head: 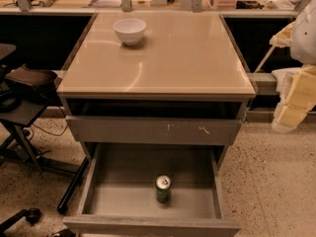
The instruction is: Pick green can from middle drawer and place on counter
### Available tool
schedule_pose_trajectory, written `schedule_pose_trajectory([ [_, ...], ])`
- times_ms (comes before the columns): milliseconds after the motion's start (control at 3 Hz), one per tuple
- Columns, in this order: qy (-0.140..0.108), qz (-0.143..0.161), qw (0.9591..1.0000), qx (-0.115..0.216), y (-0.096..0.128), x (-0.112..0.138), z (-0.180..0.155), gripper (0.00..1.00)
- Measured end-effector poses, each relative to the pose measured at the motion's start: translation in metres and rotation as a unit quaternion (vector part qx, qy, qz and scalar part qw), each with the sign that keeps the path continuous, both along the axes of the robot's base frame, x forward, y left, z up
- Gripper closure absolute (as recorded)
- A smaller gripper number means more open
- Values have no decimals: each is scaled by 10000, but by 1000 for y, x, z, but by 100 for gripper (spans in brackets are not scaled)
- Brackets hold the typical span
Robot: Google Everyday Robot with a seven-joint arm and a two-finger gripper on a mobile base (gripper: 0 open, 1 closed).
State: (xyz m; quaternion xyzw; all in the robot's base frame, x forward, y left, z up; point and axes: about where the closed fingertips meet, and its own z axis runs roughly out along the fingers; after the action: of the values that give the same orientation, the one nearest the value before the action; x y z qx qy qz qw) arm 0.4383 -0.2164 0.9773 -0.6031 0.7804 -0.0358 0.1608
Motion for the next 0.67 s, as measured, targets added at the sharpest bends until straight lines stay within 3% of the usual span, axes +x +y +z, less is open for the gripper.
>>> schedule_pose_trajectory([
  [333, 0, 0, 10000, 1, 0, 0, 0, 0],
  [667, -33, 32, 9998, 218, 2, 0, -15, 0],
])
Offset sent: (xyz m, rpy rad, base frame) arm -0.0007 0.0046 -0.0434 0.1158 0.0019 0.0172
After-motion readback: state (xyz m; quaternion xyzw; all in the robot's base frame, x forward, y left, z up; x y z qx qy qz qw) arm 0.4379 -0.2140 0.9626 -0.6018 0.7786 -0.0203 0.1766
